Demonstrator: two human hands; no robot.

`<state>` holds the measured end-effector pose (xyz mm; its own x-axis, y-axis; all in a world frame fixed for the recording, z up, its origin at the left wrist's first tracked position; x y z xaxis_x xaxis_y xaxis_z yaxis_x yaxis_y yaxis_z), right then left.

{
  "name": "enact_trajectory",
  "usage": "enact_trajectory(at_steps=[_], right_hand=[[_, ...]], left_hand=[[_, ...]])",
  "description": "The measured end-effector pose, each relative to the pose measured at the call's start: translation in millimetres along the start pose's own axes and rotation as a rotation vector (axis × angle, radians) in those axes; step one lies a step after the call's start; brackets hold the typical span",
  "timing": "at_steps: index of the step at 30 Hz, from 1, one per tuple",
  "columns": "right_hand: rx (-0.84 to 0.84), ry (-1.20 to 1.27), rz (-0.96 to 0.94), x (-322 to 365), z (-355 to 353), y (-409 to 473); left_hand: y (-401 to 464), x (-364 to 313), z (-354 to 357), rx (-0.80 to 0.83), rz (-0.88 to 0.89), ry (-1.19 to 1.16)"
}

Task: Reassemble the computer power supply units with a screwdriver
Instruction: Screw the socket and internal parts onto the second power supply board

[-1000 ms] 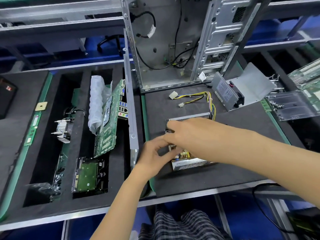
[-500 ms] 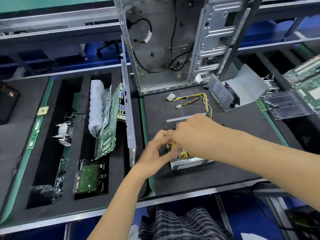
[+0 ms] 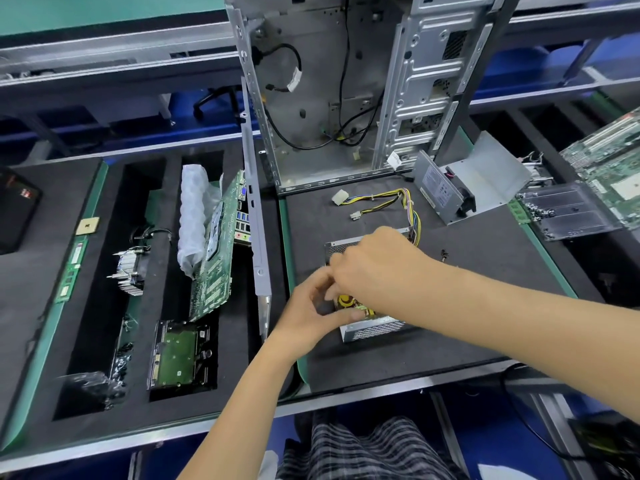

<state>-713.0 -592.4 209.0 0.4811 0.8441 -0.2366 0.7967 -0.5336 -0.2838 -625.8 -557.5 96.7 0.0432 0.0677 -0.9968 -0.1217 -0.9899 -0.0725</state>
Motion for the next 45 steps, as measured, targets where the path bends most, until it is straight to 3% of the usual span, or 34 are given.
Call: enact_trajectory(at_steps=[4, 8, 15, 20, 26, 30, 34, 40, 45], right_hand=[[0.034, 0.033, 0.032, -1.0, 4.3, -1.5], [0.060, 0.015, -0.067, -2.5, 9.7, -1.8], [0.061, -0.006, 0.081, -1.6, 10.4, 2.8], [0.042, 0.058, -0.026, -6.4, 15.4, -5.0], [0.037, -0.060, 0.094, -15.5, 20.0, -1.6], [0.019, 0.041, 0.056, -1.7, 28.9, 1.9], [-0.051, 0.277, 0.074, -12.0, 17.8, -0.6], [-0.089, 0.314, 0.081, -20.5, 8.6, 3.5], [-0.039, 0.333, 0.050, -18.7, 7.8, -9.4]], left_hand=[[6.2, 0.2, 0.8, -0.046, -0.006, 0.015], [2.3, 3.5, 1.1, -0.016, 0.009, 0.000], [4.7, 6.7, 0.8, -0.119, 0.053, 0.006], [1.3, 12.5, -1.9, -0.050, 0.004, -0.008], [0.5, 10.6, 8.4, 0.010, -0.012, -0.076], [2.6, 9.7, 11.0, -0.014, 0.019, -0.033], [8.9, 7.3, 3.0, -0.109, 0.027, -0.153], [12.4, 8.8, -7.1, -0.127, 0.017, -0.268], [-7.4, 39.6, -6.0, -0.151, 0.012, -0.017]])
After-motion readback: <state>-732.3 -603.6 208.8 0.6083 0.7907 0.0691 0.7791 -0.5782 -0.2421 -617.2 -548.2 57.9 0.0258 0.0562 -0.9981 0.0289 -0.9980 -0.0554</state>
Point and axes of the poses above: each hand's wrist, its own y-axis towards the middle knuckle, its own z-axis out of the palm, x = y × z, the point moved 4 cm from there along y, towards the middle knuckle, and after that the axes turned 1 degree about x, right-handed, at the moved point
